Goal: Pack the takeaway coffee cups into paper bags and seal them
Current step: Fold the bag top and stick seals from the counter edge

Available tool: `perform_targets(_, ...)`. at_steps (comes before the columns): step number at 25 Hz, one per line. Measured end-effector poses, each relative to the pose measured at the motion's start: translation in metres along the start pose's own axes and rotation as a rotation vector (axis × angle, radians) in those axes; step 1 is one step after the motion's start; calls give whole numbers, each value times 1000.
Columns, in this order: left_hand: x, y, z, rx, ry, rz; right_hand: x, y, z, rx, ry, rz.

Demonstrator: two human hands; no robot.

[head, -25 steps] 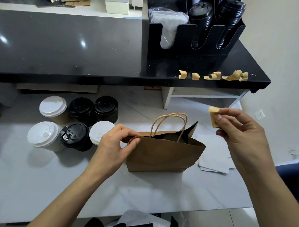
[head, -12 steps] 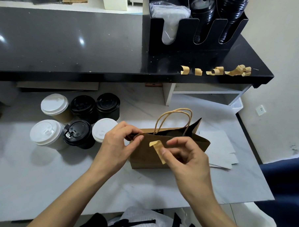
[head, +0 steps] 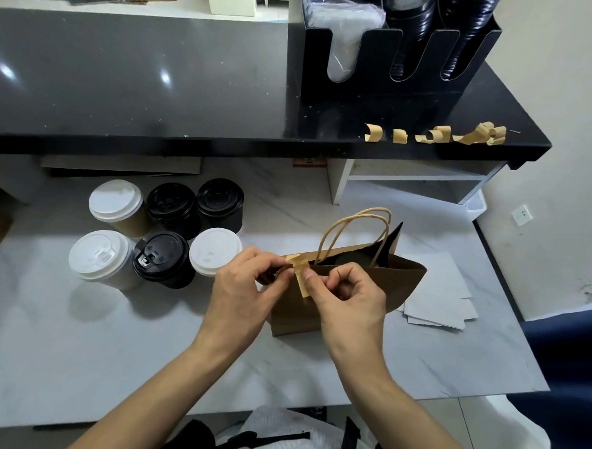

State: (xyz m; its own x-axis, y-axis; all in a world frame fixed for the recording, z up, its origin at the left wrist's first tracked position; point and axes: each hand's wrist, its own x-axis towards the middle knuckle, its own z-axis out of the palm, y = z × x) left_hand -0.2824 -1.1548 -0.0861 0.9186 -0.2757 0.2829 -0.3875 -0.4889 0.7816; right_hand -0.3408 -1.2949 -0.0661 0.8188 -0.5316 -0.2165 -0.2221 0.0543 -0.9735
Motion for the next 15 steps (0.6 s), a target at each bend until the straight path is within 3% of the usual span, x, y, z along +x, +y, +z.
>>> perform_targets(15, 0, -2, -9, -27, -109, 75, 0, 13, 8, -27, 40, -50)
